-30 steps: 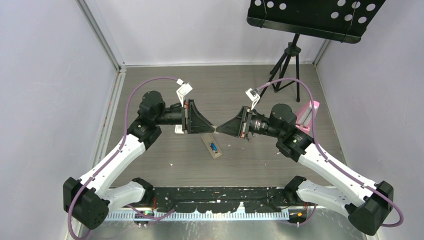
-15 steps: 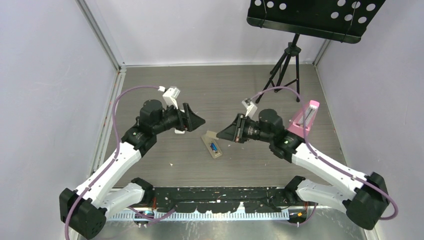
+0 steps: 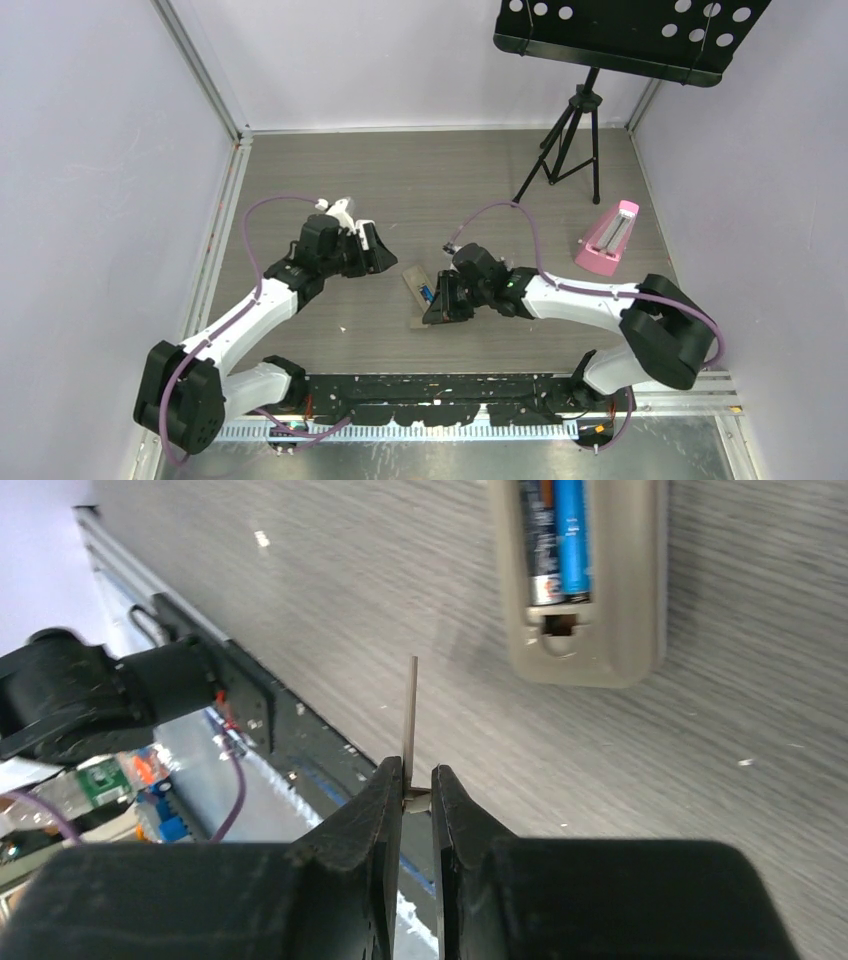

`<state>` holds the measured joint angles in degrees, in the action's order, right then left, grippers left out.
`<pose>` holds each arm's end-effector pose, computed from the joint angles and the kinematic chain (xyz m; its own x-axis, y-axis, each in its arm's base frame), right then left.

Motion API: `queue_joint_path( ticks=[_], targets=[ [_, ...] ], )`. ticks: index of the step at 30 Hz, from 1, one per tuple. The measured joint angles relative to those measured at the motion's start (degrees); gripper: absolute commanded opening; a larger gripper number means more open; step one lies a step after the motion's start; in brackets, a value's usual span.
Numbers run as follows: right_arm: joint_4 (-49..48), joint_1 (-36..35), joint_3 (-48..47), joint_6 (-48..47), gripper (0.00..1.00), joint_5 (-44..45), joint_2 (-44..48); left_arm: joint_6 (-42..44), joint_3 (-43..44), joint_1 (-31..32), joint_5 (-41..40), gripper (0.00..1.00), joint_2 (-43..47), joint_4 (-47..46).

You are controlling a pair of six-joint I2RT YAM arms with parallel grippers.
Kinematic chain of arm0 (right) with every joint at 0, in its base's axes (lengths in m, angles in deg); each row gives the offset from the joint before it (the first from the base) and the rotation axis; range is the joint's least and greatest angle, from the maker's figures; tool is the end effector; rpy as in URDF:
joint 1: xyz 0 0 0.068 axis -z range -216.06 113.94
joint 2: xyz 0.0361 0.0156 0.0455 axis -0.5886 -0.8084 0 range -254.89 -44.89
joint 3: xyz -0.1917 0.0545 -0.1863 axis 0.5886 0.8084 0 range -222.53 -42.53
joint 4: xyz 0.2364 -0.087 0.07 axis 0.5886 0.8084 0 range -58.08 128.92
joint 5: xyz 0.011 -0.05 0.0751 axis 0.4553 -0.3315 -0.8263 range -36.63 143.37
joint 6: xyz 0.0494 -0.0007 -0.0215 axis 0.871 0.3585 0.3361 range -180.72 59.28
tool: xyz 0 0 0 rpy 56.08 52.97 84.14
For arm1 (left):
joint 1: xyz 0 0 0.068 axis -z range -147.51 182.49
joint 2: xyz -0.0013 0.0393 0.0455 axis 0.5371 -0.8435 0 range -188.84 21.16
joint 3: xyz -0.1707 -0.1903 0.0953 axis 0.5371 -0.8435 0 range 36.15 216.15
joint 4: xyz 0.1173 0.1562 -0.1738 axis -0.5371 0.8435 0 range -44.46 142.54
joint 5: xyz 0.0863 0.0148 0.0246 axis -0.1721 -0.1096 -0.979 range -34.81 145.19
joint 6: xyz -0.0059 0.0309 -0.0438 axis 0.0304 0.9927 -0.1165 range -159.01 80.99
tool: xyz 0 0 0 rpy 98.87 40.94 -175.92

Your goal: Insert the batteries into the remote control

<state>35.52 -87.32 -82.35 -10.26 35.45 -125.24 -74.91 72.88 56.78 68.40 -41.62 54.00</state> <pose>0.1657 0.2239 0.1851 -0.9563 -0.0194 -0.2917 -0.2244 0.6883 0.6898 0.2111 -0.1043 0.2330 -0.7538 -0.2861 -0.5916 0.1606 0.7927 -0.5881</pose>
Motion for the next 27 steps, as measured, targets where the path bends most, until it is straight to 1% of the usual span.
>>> queue_joint_path(
  ticks=[5,17,23,27],
  targets=[
    [3.7,0.5,-1.4,-0.3,0.00,2.8,-3.6,-0.8,-0.7,-0.3,0.0,0.70,-2.2,-2.3],
    [10.4,3.9,-2.8,-0.8,0.00,9.4,-2.3,-1.3,-1.0,-0.4,0.1,0.72,-5.6,-6.3],
    [9.2,4.5,-2.4,-0.8,0.00,7.6,0.0,-1.4,-1.7,-0.4,0.1,0.72,-7.3,-7.1],
    [4.5,5.9,-1.1,0.6,0.00,4.0,3.3,-1.4,-2.9,-0.4,0.1,0.72,-7.6,-7.7]
  ],
)
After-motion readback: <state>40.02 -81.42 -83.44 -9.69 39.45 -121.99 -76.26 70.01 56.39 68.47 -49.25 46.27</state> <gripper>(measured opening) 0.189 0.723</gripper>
